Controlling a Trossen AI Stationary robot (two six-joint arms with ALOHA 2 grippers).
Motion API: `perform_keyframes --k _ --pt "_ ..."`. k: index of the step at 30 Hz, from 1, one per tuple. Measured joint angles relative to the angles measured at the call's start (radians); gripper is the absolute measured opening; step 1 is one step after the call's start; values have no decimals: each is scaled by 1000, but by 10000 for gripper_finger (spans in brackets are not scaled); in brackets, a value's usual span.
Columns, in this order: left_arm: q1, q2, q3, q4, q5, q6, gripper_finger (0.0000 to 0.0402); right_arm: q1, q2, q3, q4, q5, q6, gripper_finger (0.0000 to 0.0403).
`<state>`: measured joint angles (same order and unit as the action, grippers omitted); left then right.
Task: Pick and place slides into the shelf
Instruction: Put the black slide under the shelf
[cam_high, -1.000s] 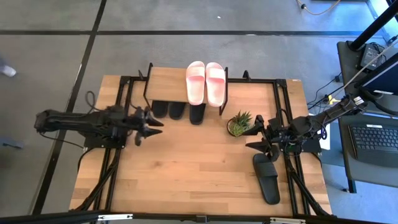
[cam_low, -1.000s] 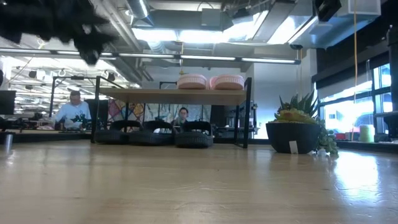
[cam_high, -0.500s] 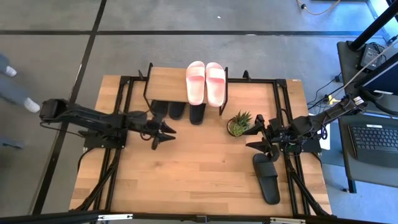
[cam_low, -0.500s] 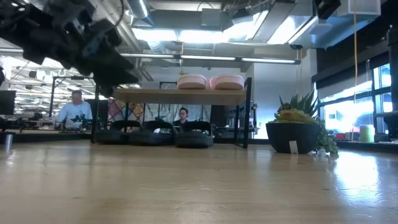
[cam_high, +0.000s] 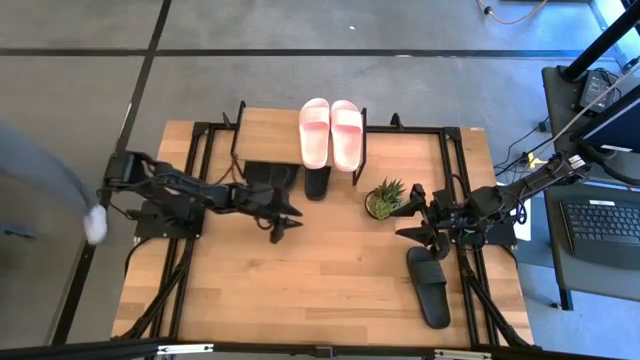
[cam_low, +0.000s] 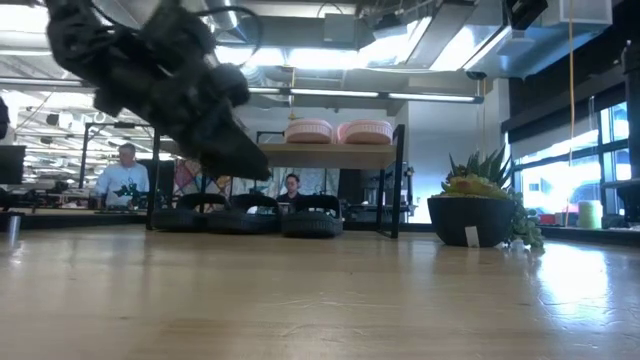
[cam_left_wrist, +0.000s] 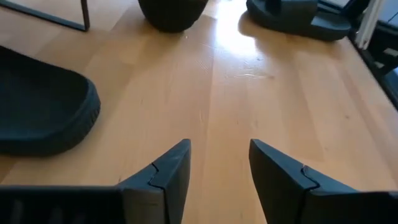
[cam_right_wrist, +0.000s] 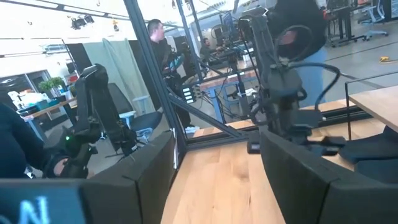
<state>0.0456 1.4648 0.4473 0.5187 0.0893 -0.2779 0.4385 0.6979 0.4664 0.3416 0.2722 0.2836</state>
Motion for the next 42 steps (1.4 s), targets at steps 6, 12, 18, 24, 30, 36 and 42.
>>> perform_keyframes --k 6,12,18,24,30,36,42 --pt "37 149 103 -3 0 19 156 0 0 0 0 -1 2 236" --pt "75 245 181 -11 0 20 156 0 0 0 -2 -3 53 236" --pt "99 281 210 -32 0 26 156 0 0 0 -2 -3 53 236" --pt "108 280 211 -80 -76 28 156 0 0 0 -3 -3 51 236" --pt "107 280 210 -92 -106 50 156 0 0 0 -3 -3 49 236" --pt "107 280 210 -92 -159 52 156 0 0 0 -3 -3 48 236" --pt "108 280 210 -92 -185 53 156 0 0 0 -3 -2 48 236"
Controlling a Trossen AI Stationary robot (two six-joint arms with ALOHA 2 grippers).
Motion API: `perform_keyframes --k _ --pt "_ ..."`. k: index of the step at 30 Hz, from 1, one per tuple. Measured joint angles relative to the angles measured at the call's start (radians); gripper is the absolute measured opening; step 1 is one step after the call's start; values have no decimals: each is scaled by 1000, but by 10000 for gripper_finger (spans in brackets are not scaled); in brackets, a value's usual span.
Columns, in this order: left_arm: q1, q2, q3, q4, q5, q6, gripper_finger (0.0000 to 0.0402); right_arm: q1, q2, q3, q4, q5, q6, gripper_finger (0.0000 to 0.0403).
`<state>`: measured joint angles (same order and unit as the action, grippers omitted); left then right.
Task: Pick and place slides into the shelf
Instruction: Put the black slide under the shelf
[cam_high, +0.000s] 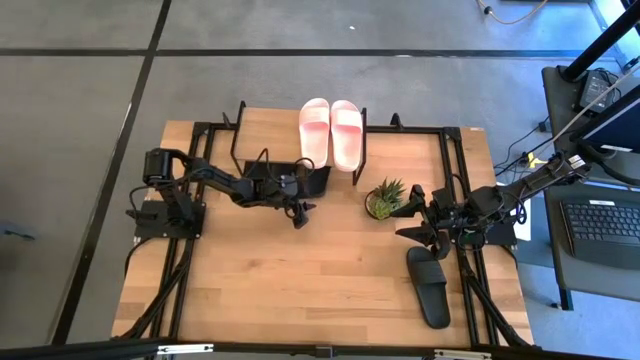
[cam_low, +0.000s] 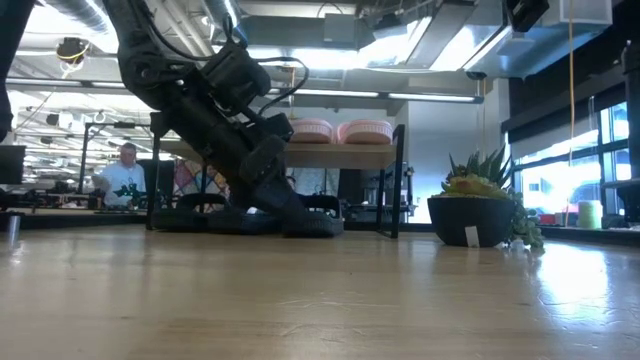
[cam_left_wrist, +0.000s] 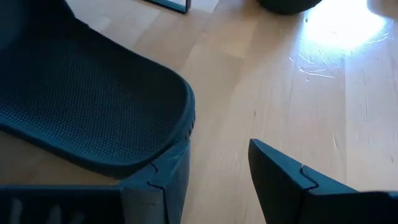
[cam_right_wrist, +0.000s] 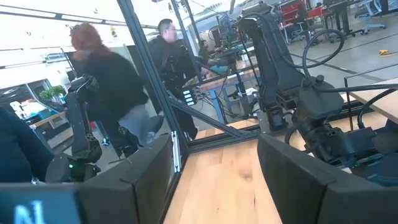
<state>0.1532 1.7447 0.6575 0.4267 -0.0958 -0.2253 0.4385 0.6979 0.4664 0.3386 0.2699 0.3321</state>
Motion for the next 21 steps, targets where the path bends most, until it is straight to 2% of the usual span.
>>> perform_keyframes --k 16,21 --pt "10 -1 0 1 19 -8 156 0 0 0 0 0 0 236" --pt "-6 -3 0 23 144 -35 156 0 0 0 0 0 0 236"
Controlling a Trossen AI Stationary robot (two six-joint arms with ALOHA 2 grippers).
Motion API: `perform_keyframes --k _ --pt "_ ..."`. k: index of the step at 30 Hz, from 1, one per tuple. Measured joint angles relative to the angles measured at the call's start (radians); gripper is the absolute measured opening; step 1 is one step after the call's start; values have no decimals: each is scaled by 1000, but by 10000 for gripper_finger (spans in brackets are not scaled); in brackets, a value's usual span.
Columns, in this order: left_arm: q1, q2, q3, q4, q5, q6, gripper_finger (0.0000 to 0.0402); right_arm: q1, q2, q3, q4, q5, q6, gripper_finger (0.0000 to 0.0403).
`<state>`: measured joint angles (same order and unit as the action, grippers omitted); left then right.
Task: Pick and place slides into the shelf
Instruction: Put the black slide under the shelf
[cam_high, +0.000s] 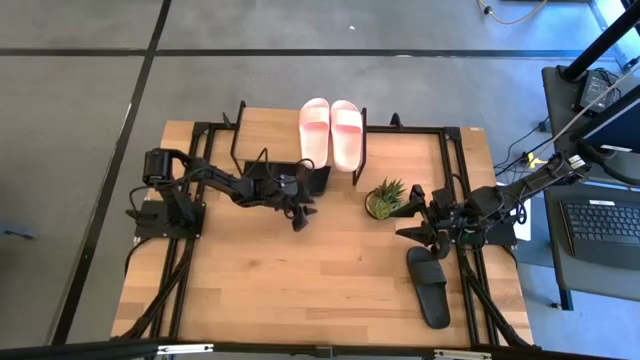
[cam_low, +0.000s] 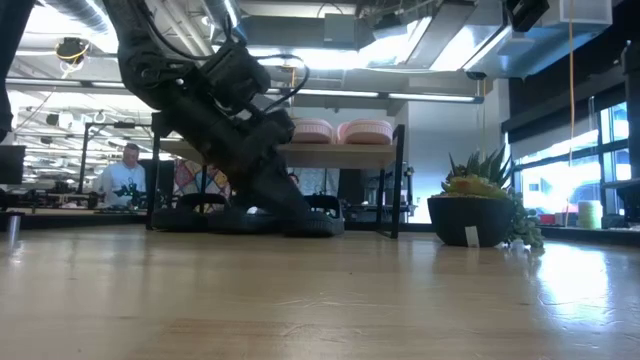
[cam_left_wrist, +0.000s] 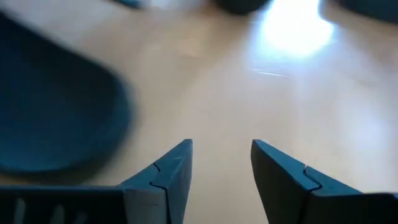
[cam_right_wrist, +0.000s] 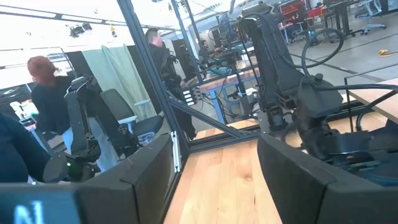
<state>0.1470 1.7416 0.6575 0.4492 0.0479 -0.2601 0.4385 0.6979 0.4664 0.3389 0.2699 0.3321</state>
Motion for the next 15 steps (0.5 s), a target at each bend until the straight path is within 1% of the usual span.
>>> perform_keyframes --k 4,6,8,10,15 --pt "-18 -33 -2 17 215 -25 156 0 0 0 1 0 9 236" --pt "-29 -79 -2 20 327 -50 156 0 0 0 1 0 38 236" --pt "-40 -147 -2 19 403 -53 156 0 0 0 2 0 76 236" --pt "-50 -230 -2 24 426 -53 156 1 0 0 1 -2 111 236" --pt "-47 -464 -2 10 419 -31 156 1 0 0 2 -3 161 236"
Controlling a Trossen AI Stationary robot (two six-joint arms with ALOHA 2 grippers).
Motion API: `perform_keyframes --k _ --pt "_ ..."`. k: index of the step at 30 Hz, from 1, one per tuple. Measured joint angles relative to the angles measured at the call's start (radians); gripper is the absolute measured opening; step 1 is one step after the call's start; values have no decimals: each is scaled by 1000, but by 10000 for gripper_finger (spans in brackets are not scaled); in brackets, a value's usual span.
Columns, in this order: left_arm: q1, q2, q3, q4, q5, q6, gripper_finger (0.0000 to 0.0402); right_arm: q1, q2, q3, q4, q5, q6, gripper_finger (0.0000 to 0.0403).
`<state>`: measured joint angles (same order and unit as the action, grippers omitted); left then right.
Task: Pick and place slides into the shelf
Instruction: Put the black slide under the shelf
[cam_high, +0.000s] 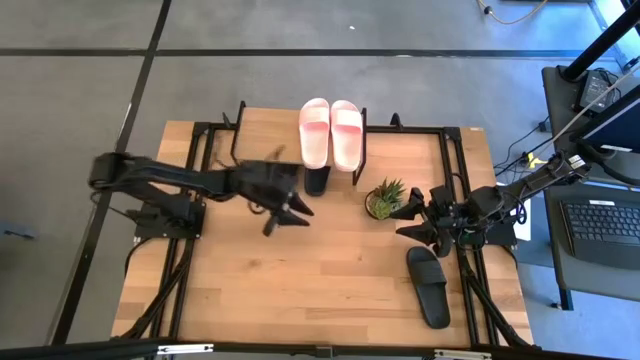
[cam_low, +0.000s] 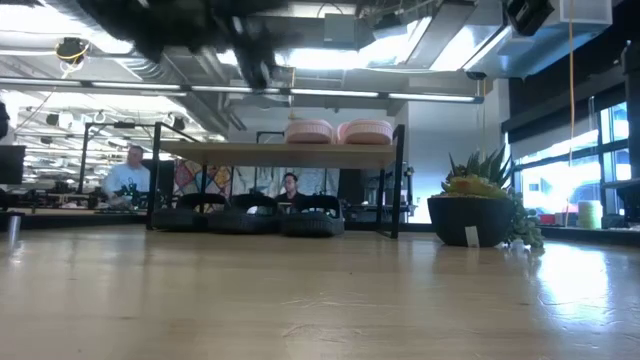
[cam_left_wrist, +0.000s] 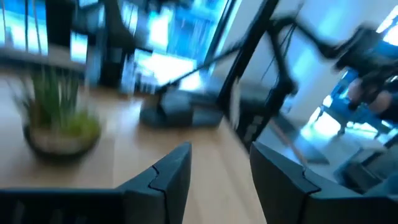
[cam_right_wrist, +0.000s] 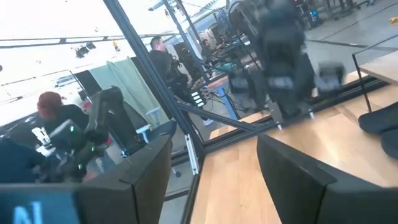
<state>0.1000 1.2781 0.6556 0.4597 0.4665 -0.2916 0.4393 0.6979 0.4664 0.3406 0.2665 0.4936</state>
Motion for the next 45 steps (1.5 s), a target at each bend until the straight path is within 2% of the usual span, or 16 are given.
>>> perform_keyframes --k 6,11,15,19,23,26,31,39,45 --pt "0 -261 -14 -91 0 14 156 -7 0 0 1 27 2 236" --pt "-10 -473 -110 -101 -2 23 156 -44 1 17 -18 55 19 236" --pt "-9 -653 -209 -103 -21 34 156 -64 1 75 -75 55 -86 236" --pt "-9 -809 -297 -102 -65 6 156 -86 7 195 -233 78 -186 236" --pt "-9 -938 -371 -111 -63 11 156 -117 58 355 -515 116 -212 236" --pt "-9 -1007 -421 -128 -59 6 156 -133 139 482 -700 121 -214 236" --pt "-9 -1068 -488 -132 -59 5 156 -133 345 702 -1015 104 -208 236" --pt "-9 -1074 -518 -132 -135 6 156 -29 734 981 -1522 -103 -3 236" --pt "-9 -1074 -518 -133 -189 13 156 124 924 1038 -1754 -295 165 236"
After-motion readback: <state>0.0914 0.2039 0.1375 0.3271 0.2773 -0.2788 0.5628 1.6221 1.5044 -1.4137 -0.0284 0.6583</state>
